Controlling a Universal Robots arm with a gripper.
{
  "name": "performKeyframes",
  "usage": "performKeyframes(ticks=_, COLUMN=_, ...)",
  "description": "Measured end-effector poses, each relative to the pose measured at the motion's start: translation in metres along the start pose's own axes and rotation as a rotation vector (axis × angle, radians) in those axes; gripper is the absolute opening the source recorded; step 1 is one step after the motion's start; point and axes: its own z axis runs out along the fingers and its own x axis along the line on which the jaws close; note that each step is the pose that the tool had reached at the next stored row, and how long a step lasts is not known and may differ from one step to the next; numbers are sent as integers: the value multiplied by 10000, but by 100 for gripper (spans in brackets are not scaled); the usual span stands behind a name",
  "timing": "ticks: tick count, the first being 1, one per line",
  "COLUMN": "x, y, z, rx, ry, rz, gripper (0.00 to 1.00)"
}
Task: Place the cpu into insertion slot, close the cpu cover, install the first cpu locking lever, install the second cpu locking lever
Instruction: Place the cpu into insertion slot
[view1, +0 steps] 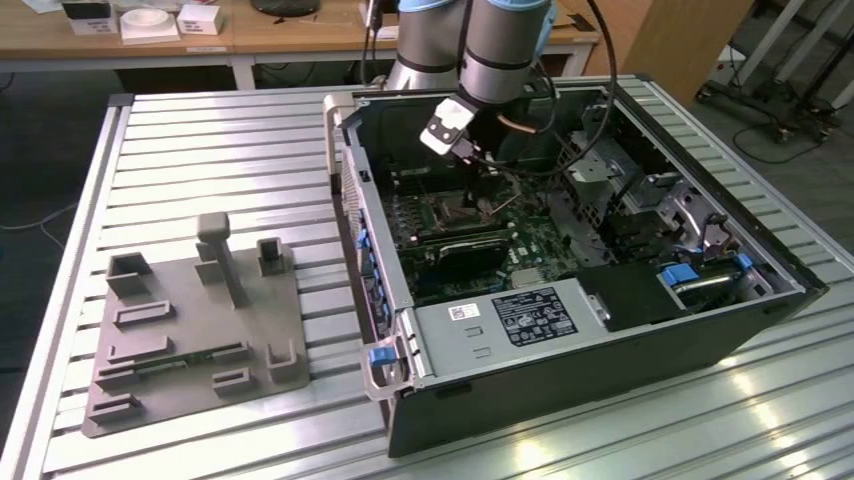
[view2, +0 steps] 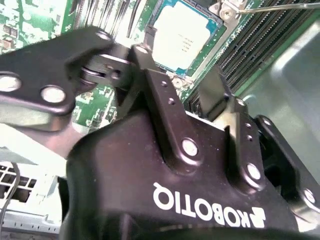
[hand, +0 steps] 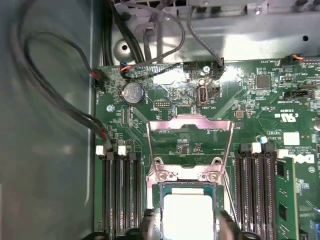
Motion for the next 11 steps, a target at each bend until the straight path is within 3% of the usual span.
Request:
performKeyframes(ticks=5, x=0, y=0, z=-19, rx=1, ry=1, rz=0, gripper=36)
performKeyframes(ticks=9, x=1, y=1, z=-21, rx=1, ry=0, rz=0, gripper=24)
performKeyframes(ticks=11, x=1, y=0, z=-22, rx=2, ry=0, rz=1, gripper=13)
